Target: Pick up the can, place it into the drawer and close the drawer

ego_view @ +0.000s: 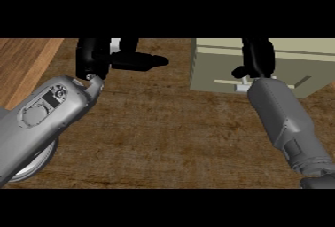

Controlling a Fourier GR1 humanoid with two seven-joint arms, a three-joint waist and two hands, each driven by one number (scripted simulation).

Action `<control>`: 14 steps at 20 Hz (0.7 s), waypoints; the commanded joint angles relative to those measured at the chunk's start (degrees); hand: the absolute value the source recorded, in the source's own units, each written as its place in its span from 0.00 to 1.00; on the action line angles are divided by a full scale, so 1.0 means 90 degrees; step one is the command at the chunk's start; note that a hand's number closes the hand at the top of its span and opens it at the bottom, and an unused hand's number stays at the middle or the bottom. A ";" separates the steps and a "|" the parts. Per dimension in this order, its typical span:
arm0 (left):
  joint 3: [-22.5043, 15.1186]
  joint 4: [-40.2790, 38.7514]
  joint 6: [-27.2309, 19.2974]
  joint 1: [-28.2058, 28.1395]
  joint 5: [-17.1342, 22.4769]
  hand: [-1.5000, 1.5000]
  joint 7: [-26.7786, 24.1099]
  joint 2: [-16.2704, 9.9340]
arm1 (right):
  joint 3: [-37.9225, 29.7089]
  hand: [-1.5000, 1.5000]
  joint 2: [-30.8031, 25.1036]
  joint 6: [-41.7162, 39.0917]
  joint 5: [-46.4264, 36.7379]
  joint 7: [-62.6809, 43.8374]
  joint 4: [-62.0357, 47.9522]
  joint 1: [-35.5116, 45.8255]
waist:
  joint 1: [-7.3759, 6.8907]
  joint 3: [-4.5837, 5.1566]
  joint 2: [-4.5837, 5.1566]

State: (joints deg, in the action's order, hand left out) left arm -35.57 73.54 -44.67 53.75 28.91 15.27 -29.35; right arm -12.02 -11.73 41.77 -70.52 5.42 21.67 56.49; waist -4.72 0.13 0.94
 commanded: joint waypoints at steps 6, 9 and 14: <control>0.0054 0.0380 0.0159 -0.0590 -0.0125 0.00 -0.0219 -0.0067 | -0.0268 0.00 -0.0043 0.0125 0.0059 -0.0144 -0.0768 0.0909 | -0.0146 -0.0029 0.0120; 0.0044 0.0566 0.0156 -0.0663 -0.0205 0.00 -0.0227 -0.0106 | -0.0361 0.00 -0.0013 -0.0108 0.0190 0.0083 -0.0875 0.1090 | -0.0183 -0.0031 0.0107; 0.0149 0.0530 0.0086 -0.0750 -0.0249 0.00 -0.0143 -0.0190 | -0.0994 0.00 0.0232 -0.0220 0.1079 0.1169 -0.0574 0.1090 | -0.0036 -0.0046 0.0066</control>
State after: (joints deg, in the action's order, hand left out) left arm -34.42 78.15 -43.49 48.20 27.30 14.19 -30.82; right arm -16.32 -12.61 41.02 -67.35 11.11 14.35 62.06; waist -4.29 -0.16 1.54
